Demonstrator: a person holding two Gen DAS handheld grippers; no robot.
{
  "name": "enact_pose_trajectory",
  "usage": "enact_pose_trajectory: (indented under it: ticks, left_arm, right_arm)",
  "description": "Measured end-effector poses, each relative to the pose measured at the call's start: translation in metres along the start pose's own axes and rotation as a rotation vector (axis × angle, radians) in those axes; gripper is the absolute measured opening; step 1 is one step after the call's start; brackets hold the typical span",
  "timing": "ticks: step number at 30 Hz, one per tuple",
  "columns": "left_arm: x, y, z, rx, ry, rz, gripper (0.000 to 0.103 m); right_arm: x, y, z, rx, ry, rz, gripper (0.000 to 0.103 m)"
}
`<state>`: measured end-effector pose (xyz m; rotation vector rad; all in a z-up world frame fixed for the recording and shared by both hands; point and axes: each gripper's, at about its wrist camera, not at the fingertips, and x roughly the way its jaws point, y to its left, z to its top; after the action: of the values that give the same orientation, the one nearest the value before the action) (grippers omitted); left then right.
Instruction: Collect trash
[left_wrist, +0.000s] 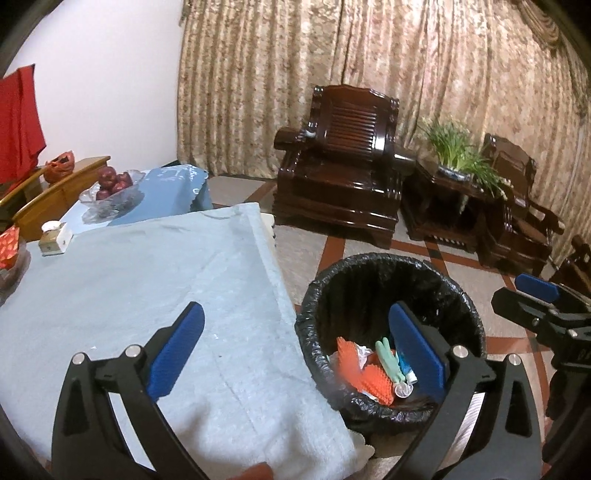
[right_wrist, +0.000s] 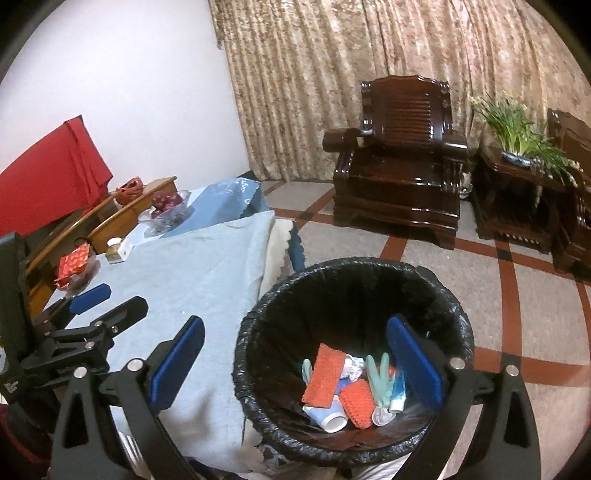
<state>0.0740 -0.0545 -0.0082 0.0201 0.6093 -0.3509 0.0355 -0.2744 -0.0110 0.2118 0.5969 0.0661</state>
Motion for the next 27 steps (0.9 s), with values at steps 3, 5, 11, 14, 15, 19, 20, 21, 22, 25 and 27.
enact_pose_trajectory:
  ticks: [3, 5, 11, 14, 15, 19, 20, 21, 22, 25, 27]
  left_arm:
    - [-0.01, 0.003, 0.001, -0.009, -0.006, 0.013, 0.098]
    - [-0.017, 0.006, 0.002, -0.014, -0.012, 0.023, 0.098]
    - [-0.032, 0.008, 0.003, -0.016, -0.028, 0.032, 0.098]
    - [-0.037, 0.007, 0.003, -0.012, -0.038, 0.035, 0.098]
    - [-0.038, 0.007, 0.003, -0.012, -0.04, 0.035, 0.098]
    - [-0.041, 0.005, 0.001, -0.01, -0.05, 0.038, 0.098]
    - [-0.041, 0.005, 0.0, -0.011, -0.05, 0.037, 0.098]
    - [-0.041, 0.005, 0.0, -0.011, -0.051, 0.036, 0.098]
    - [-0.042, 0.004, 0.0, -0.012, -0.054, 0.036, 0.098]
    - [-0.043, 0.003, 0.0, -0.012, -0.057, 0.035, 0.098]
    - [-0.044, 0.004, 0.0, -0.011, -0.058, 0.036, 0.098]
  right_arm:
    - [-0.005, 0.012, 0.001, -0.031, -0.015, 0.004, 0.097]
    - [-0.007, 0.017, 0.001, -0.042, -0.02, 0.01, 0.097]
    - [-0.012, 0.027, 0.003, -0.059, -0.033, 0.027, 0.097]
    - [-0.013, 0.028, 0.003, -0.062, -0.032, 0.029, 0.097]
    - [-0.013, 0.028, 0.003, -0.06, -0.033, 0.029, 0.097]
    - [-0.013, 0.028, 0.003, -0.062, -0.037, 0.029, 0.097]
    - [-0.013, 0.029, 0.003, -0.063, -0.039, 0.029, 0.097]
    - [-0.013, 0.03, 0.004, -0.064, -0.041, 0.028, 0.097]
    - [-0.013, 0.029, 0.004, -0.064, -0.041, 0.029, 0.097]
    - [-0.013, 0.031, 0.005, -0.065, -0.041, 0.03, 0.097]
    - [-0.013, 0.032, 0.005, -0.067, -0.04, 0.031, 0.097]
